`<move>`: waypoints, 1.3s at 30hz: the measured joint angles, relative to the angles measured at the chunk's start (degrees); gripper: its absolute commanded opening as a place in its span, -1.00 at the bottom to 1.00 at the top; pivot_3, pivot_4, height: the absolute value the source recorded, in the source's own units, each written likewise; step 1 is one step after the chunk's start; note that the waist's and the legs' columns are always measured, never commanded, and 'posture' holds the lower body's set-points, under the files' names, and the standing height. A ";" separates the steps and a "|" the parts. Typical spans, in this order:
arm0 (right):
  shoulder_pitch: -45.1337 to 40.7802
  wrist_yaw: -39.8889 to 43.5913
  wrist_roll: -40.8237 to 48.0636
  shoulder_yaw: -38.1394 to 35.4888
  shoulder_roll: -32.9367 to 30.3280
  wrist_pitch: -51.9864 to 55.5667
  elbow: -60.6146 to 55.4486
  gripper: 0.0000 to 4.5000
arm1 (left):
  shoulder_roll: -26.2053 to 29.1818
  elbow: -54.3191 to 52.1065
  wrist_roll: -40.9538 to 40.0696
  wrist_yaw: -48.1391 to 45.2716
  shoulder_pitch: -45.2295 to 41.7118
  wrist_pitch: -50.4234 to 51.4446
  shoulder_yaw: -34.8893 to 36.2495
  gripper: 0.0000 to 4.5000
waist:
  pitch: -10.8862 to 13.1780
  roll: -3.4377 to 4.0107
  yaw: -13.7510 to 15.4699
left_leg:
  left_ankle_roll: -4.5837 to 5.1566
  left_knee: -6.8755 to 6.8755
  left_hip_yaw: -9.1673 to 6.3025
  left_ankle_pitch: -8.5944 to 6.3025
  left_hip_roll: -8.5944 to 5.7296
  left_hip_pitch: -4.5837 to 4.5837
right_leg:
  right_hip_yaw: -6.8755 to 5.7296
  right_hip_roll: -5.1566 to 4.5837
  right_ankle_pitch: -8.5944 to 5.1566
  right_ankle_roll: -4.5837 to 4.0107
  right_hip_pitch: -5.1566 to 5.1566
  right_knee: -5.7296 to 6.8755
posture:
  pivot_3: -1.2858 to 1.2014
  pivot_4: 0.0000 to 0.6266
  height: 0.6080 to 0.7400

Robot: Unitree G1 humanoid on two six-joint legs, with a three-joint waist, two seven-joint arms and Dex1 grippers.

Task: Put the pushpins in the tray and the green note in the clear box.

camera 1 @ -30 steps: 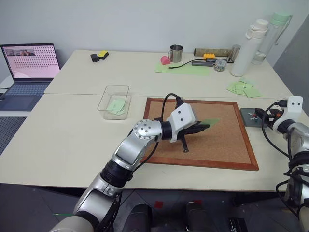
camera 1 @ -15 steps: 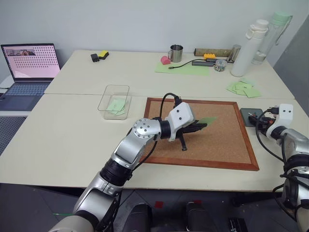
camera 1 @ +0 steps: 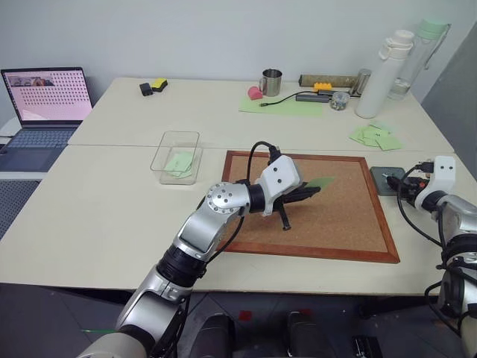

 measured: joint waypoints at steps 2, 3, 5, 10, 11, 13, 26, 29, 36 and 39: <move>-0.09 1.18 2.05 -1.12 -0.06 1.49 -3.02 0.47 | -0.50 -0.03 -1.02 1.04 0.00 1.17 2.03 -1.00 | 0.00 0.00 0.00 | 0.00 0.00 -0.01 0.00 0.01 0.00 | 0.00 0.00 0.00 0.01 0.00 0.00 | 0.03 -0.52 1.00; -0.07 1.74 2.98 -1.59 -0.21 2.57 -5.12 0.47 | -0.55 -0.05 -1.25 1.44 0.02 1.74 2.80 -1.00 | 0.00 0.01 0.01 | 0.00 0.01 -0.03 0.00 0.01 -0.01 | -0.02 0.00 0.00 0.01 0.00 0.02 | 0.03 -0.52 1.00; 1.04 2.69 4.63 -2.08 -0.78 5.28 -11.16 0.47 | -0.13 -0.67 -1.70 2.21 0.59 3.30 3.93 -1.00 | -0.01 0.01 0.09 | 0.00 0.00 -0.07 0.00 0.01 -0.01 | -0.04 0.00 0.00 0.01 0.00 0.02 | 0.03 -0.52 1.00; 10.92 7.32 7.94 -1.76 -2.47 10.61 -29.90 0.47 | 3.58 -3.47 -2.42 3.72 3.42 7.06 6.85 -1.00 | 0.00 0.03 0.23 | 0.00 -0.05 -0.18 -0.01 0.00 -0.07 | -0.15 -0.01 0.00 0.01 -0.02 0.04 | 0.03 -0.52 1.00; 14.42 9.40 8.65 -0.88 -2.83 11.42 -35.31 0.47 | 4.30 -4.45 -2.77 4.73 3.92 8.35 8.92 -1.00 | 0.01 0.04 0.27 | 0.00 -0.02 -0.23 -0.01 0.04 -0.08 | -0.18 0.00 0.00 0.01 -0.02 0.05 | 0.03 -0.52 1.00; 20.37 12.79 11.05 0.78 -3.32 14.40 -45.91 0.47 | 5.52 -4.89 -3.56 8.41 3.82 11.13 14.58 -1.00 | 0.01 0.05 0.17 | 0.00 0.00 -0.24 -0.01 0.04 -0.06 | -0.19 -0.01 0.00 0.01 -0.02 0.10 | 0.03 -0.52 1.00; 22.05 -2.63 33.79 9.82 9.28 36.56 -91.59 0.47 | 12.46 11.15 4.51 31.48 -0.46 9.90 32.05 -1.00 | 0.07 -0.21 2.01 | -0.04 0.07 -0.42 0.00 -0.08 -0.13 | -0.33 -0.11 0.05 0.05 0.00 -0.02 | 0.03 -0.52 1.00; 21.81 -5.77 34.24 11.07 10.49 37.36 -92.43 0.49 | 11.22 13.74 5.15 32.19 -0.43 9.42 30.72 -0.91 | 0.16 -0.43 2.58 | -0.05 0.06 -0.43 -0.01 -0.08 -0.18 | -0.35 -0.13 0.06 0.04 -0.03 -0.05 | 0.03 -0.52 1.00; 23.13 -9.53 35.28 11.33 10.77 37.64 -94.21 0.49 | 11.32 17.36 5.91 31.97 -1.90 5.95 29.62 -0.34 | 0.16 -0.44 2.12 | -0.05 0.00 -0.47 -0.01 0.01 -0.16 | -0.39 -0.08 0.07 -0.03 -0.07 0.04 | 0.03 -0.52 1.00; 23.74 -10.44 35.45 11.24 10.63 37.60 -94.32 0.49 | 11.81 17.71 6.82 31.47 -2.24 4.19 28.25 -0.09 | 0.16 -0.44 1.85 | -0.05 0.02 -0.42 -0.01 -0.01 -0.15 | -0.35 -0.09 0.07 -0.03 -0.06 0.03 | 0.03 -0.52 1.00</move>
